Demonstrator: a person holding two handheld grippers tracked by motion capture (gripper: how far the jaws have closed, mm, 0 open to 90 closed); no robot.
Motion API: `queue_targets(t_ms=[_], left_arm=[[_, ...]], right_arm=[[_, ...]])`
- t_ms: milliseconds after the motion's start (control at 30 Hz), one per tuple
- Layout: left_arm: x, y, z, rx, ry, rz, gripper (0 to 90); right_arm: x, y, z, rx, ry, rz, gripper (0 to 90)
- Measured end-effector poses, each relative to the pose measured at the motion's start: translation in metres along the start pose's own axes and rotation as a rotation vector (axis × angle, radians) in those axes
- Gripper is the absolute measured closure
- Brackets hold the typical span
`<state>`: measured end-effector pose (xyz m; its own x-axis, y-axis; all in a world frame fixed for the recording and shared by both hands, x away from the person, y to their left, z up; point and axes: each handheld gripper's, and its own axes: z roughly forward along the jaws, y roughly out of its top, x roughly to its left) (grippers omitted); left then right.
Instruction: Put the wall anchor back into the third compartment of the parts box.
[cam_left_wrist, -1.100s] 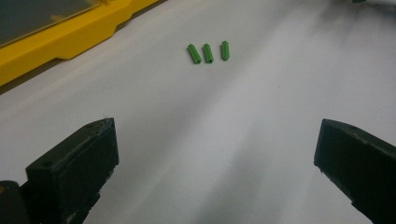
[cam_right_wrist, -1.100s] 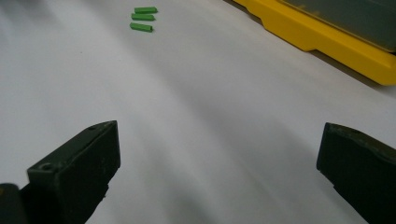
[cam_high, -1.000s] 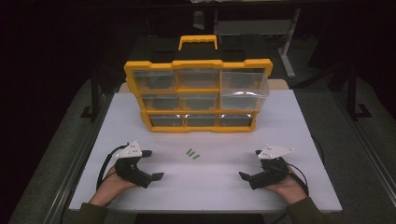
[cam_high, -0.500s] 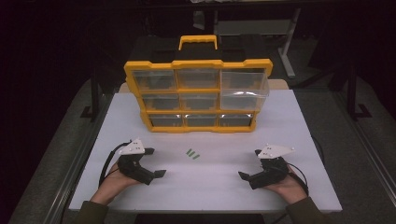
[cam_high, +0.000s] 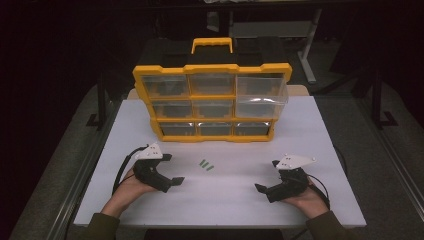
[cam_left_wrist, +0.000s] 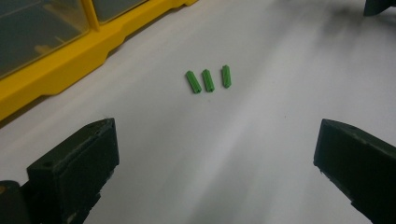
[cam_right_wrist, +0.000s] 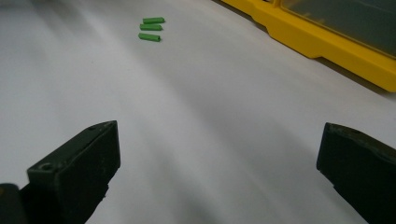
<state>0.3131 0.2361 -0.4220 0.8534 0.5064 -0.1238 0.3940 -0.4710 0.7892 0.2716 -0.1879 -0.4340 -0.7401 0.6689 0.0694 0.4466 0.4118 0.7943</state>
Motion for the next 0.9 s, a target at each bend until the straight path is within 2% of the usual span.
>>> queue_targets(t_ms=[267,400,633,900], left_arm=[[0.001,0.011,0.007,-0.010,-0.013,0.005,0.0],[0.002,0.014,0.009,0.002,-0.014,0.013,0.0],[0.001,0.028,0.019,0.018,-0.011,0.030,0.0],[0.004,0.039,0.030,0.025,-0.021,0.076,0.0]], right_arm=[[0.000,0.001,-0.001,-0.004,0.003,0.009,0.0],[0.000,0.001,0.000,-0.003,0.003,0.010,0.0],[-0.001,0.001,0.000,0.000,0.005,0.003,0.0],[0.000,0.001,0.001,0.003,0.004,0.003,0.0]])
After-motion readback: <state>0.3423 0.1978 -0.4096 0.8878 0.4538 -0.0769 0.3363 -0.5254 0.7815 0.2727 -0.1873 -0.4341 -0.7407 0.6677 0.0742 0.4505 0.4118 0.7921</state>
